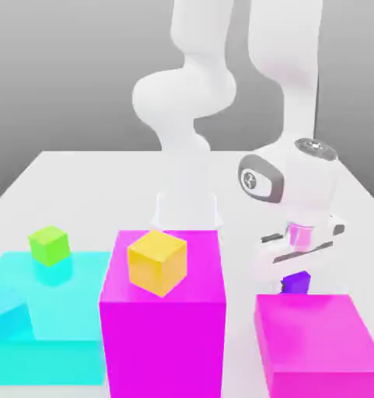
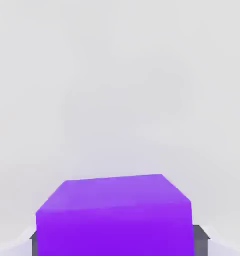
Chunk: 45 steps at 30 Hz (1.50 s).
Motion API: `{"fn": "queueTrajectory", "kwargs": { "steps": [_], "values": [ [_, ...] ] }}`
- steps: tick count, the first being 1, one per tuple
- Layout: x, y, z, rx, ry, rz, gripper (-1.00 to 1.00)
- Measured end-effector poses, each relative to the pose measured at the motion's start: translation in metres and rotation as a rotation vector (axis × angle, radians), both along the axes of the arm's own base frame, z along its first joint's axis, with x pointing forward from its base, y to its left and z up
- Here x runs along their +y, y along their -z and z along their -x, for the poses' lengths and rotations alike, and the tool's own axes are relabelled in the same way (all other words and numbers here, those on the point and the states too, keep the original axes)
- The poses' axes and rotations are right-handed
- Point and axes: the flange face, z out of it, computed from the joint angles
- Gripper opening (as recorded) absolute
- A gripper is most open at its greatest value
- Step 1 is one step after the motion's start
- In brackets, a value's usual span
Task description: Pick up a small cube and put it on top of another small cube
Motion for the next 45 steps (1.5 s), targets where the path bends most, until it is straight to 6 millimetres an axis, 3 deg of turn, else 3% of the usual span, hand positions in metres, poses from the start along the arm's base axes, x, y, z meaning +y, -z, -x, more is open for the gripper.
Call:
{"fn": "queueTrajectory", "kwargs": {
  "steps": [10,17,29,42,45],
  "values": [
    [-0.008,0.006,0.004,0.023,-0.019,0.102,-1.0],
    [-0.012,-0.001,0.0,0.018,-0.022,0.157,-1.0],
    [-0.01,-0.031,-0.007,-0.013,-0.01,0.143,-1.0],
    [0.002,-0.069,-0.002,-0.008,0.0,0.001,-1.0],
    [0.019,-0.077,-0.027,-0.046,0.041,-0.003,-1.0]
  ]
}}
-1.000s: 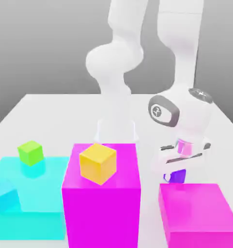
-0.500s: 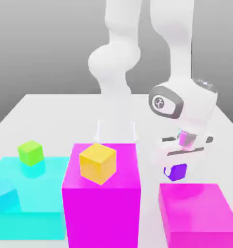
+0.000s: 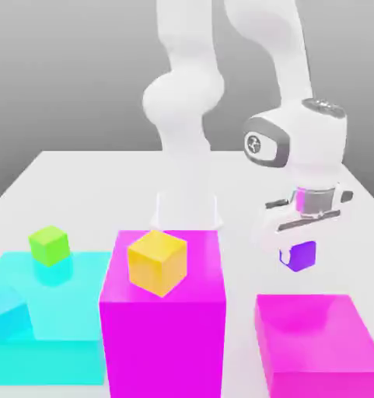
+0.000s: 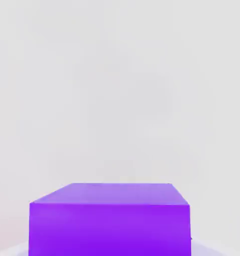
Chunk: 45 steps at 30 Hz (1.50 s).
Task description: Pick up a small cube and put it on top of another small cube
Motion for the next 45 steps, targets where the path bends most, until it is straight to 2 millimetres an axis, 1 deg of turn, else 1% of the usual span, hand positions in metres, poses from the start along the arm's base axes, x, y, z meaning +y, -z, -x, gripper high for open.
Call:
{"fn": "queueTrajectory", "kwargs": {
  "steps": [1,2,3,8,11,14,16,17,18,20,22,24,26,29,34,36,38,39,40,42,43,45],
  "values": [
    [0.001,-0.003,-0.015,-0.013,0.028,0.002,-1.0],
    [-0.005,-0.006,-0.034,-0.026,0.076,0.004,-1.0],
    [-0.006,-0.01,-0.051,-0.04,0.108,0.007,-1.0],
    [-0.014,-0.026,-0.126,-0.102,0.238,0.023,-1.0],
    [-0.027,-0.036,-0.171,-0.137,0.321,0.034,-1.0],
    [-0.045,-0.046,-0.215,-0.171,0.407,0.044,-1.0],
    [-0.06,-0.052,-0.243,-0.193,0.465,0.051,-1.0],
    [-0.073,-0.056,-0.256,-0.2,0.492,0.057,-1.0],
    [-0.094,-0.062,-0.267,-0.2,0.514,0.069,-1.0],
    [-0.143,-0.074,-0.283,-0.19,0.552,0.093,-1.0],
    [-0.188,-0.084,-0.286,-0.17,0.571,0.112,-1.0],
    [-0.23,-0.093,-0.284,-0.146,0.583,0.123,-1.0],
    [-0.27,-0.102,-0.278,-0.119,0.593,0.127,-1.0],
    [-0.327,-0.114,-0.263,-0.077,0.605,0.122,-1.0],
    [-0.414,-0.131,-0.224,-0.013,0.62,0.08,-1.0],
    [-0.449,-0.137,-0.204,0.008,0.63,0.052,-1.0],
    [-0.485,-0.141,-0.178,0.025,0.647,0.018,-1.0],
    [-0.491,-0.139,-0.17,0.031,0.638,0.0,-1.0],
    [-0.491,-0.13,-0.169,0.034,0.625,-0.01,-1.0],
    [-0.49,-0.103,-0.168,0.036,0.615,-0.018,-1.0],
    [-0.491,-0.087,-0.167,0.037,0.615,-0.019,1.0],
    [-0.491,-0.087,-0.167,0.037,0.615,-0.019,1.0]
  ]
}}
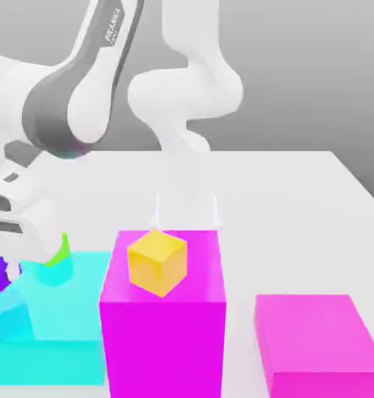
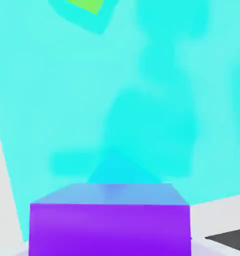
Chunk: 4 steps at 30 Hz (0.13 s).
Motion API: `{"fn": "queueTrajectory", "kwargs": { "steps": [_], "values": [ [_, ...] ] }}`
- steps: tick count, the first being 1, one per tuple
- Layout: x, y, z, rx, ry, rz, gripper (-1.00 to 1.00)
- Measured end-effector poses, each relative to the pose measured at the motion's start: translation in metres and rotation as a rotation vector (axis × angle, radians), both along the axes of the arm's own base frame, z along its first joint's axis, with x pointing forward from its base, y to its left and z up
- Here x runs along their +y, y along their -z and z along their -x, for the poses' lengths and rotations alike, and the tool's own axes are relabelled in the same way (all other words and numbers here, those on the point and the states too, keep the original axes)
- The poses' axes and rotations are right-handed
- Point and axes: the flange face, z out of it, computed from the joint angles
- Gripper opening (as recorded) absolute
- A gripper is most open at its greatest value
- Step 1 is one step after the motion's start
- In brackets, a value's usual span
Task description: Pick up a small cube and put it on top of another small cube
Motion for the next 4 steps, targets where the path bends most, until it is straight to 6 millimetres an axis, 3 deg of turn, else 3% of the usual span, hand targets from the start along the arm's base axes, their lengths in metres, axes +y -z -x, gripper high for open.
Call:
{"fn": "queueTrajectory", "kwargs": {
  "steps": [4],
  "values": [
    [-0.0002,0.0078,0.0008,0.0,0.0,-0.001,1.0]
  ]
}}
